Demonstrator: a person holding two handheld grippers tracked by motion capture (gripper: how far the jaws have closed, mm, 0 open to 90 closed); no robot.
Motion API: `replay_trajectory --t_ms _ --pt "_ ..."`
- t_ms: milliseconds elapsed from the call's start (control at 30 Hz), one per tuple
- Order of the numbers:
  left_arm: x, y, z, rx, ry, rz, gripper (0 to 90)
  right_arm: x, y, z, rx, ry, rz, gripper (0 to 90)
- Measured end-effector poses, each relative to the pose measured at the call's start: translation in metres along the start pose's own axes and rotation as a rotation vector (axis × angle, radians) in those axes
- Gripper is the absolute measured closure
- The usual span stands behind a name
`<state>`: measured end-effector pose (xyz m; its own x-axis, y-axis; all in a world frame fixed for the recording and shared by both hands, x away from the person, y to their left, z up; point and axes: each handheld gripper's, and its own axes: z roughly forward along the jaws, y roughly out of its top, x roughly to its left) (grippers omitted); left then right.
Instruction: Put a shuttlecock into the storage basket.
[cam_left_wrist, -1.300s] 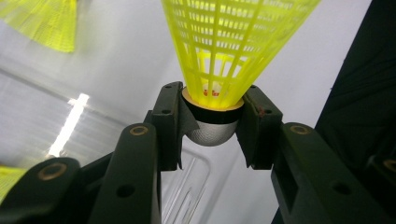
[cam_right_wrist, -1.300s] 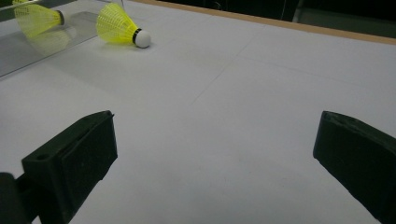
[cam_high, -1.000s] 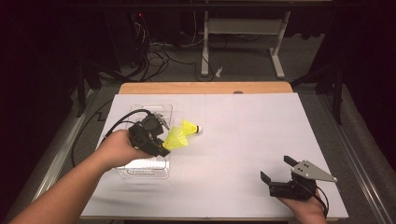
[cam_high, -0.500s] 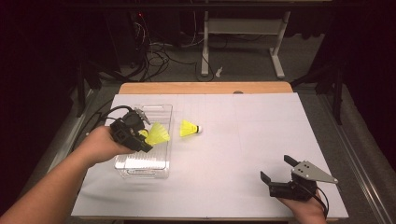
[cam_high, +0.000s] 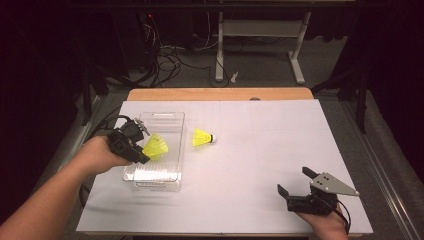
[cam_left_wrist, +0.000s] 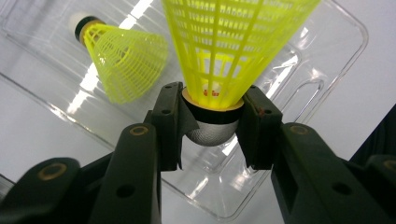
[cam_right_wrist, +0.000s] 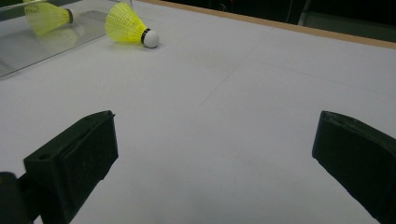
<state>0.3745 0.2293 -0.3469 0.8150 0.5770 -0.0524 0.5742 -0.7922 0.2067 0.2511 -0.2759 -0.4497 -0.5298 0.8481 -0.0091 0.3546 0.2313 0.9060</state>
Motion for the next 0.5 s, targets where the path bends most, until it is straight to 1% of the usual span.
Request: replay_trajectory --t_ms 67,167,200,233,300,433,500 --pt "0.004 -0.003 0.000 -0.004 -0.003 -0.008 64.3 0.001 0.000 0.001 0.004 0.002 -0.006 1.0" --pt "0.009 -0.007 0.001 0.001 0.008 -0.021 64.4 0.002 0.000 0.001 0.005 0.005 -0.010 1.7" --pt "0.012 -0.008 0.002 -0.003 0.010 0.002 64.4 0.002 0.000 0.001 0.006 0.005 -0.009 1.8" --pt "0.012 -0.009 0.002 0.012 0.004 -0.021 64.4 0.002 0.000 0.002 0.006 0.006 -0.010 1.9" --pt "0.014 -0.010 0.003 0.011 0.001 -0.029 64.4 0.003 0.000 0.002 0.007 0.008 -0.013 2.1" --pt "0.016 -0.011 0.007 0.016 -0.003 -0.032 64.5 0.003 0.000 0.003 0.011 0.009 -0.015 2.6" --pt "0.016 -0.011 0.010 0.021 -0.004 -0.026 64.5 0.003 0.000 0.002 0.008 0.011 -0.013 3.3"
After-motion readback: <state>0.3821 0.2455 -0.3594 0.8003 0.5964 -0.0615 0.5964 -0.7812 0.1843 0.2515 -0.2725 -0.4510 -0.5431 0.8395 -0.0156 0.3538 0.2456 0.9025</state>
